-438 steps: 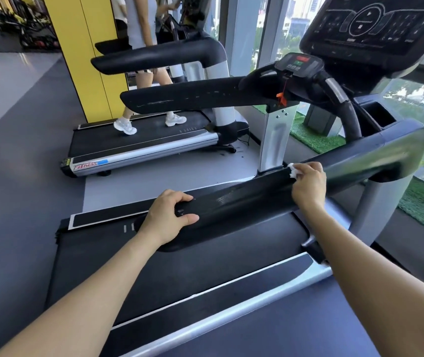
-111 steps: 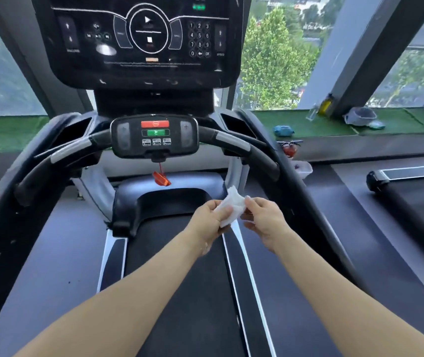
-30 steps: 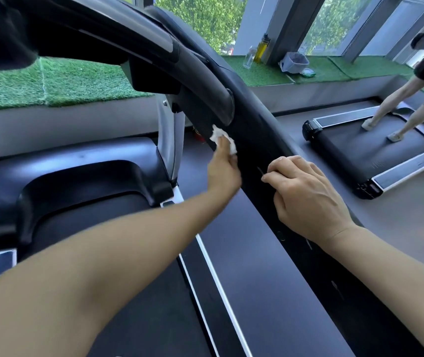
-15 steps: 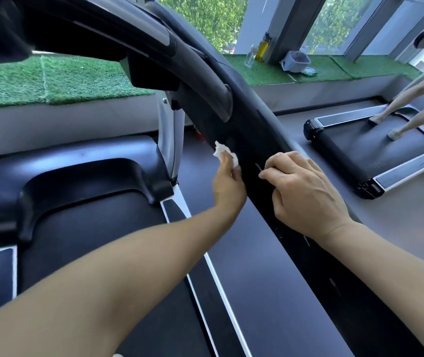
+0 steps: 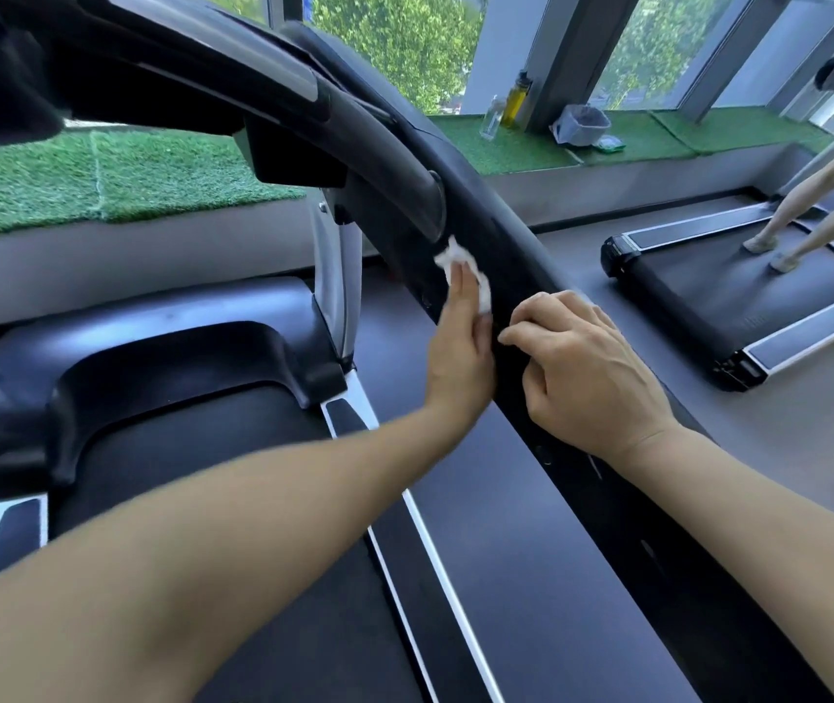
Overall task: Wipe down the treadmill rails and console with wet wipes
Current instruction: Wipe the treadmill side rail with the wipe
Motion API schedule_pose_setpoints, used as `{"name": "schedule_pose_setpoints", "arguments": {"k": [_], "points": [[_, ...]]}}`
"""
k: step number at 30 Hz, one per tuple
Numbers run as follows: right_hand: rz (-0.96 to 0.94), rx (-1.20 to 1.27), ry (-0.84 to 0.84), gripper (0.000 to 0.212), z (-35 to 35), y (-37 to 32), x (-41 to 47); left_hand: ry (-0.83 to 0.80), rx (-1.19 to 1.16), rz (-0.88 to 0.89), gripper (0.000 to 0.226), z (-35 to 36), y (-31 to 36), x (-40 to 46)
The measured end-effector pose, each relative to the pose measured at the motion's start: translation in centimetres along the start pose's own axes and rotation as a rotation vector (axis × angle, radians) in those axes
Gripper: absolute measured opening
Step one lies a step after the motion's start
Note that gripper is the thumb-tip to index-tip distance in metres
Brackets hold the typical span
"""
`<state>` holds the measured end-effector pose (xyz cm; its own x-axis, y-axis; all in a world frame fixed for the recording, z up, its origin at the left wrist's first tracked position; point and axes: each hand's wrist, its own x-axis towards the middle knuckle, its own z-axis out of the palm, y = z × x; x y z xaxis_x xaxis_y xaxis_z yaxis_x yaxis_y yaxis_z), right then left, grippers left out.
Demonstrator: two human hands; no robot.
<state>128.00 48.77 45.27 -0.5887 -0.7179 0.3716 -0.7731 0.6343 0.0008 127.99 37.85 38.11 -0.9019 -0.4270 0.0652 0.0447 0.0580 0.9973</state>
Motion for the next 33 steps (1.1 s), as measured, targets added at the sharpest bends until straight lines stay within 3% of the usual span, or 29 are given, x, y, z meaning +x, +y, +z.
{"name": "schedule_pose_setpoints", "arguments": {"k": [3,8,13,18,23,25,28,30,33], "points": [[0.001,0.018,0.010,0.043,0.0,0.0,0.0,0.042,0.064,0.156,0.053,-0.9,1.6,1.9],[0.019,0.061,0.041,0.042,-0.2,0.0,-0.3,-0.120,0.033,0.119,0.045,-0.8,0.7,-2.7],[0.040,0.070,0.040,0.036,-0.3,-0.1,-0.1,0.029,0.164,0.123,0.051,-1.7,3.1,2.9],[0.059,0.016,-0.017,0.024,-0.6,-0.8,-1.0,0.017,0.096,0.120,0.049,-0.5,2.4,0.7],[0.123,0.012,0.032,0.038,-2.2,-0.6,-5.7,-0.232,0.045,0.151,0.049,0.9,0.1,-7.6],[0.099,-0.003,0.034,0.040,-2.4,-0.5,-6.4,-0.258,0.065,0.202,0.054,0.9,-0.1,-7.8],[0.105,-0.040,0.034,0.036,-1.9,-0.4,-6.1,-0.122,0.112,0.230,0.060,0.7,1.6,-3.7],[0.121,-0.028,0.024,0.040,-1.7,-0.4,-6.0,-0.016,0.163,0.158,0.058,-0.3,2.7,0.9],[0.101,-0.008,0.018,0.042,-1.8,0.0,-6.1,0.025,0.200,0.128,0.057,-0.9,2.9,2.5]]}}
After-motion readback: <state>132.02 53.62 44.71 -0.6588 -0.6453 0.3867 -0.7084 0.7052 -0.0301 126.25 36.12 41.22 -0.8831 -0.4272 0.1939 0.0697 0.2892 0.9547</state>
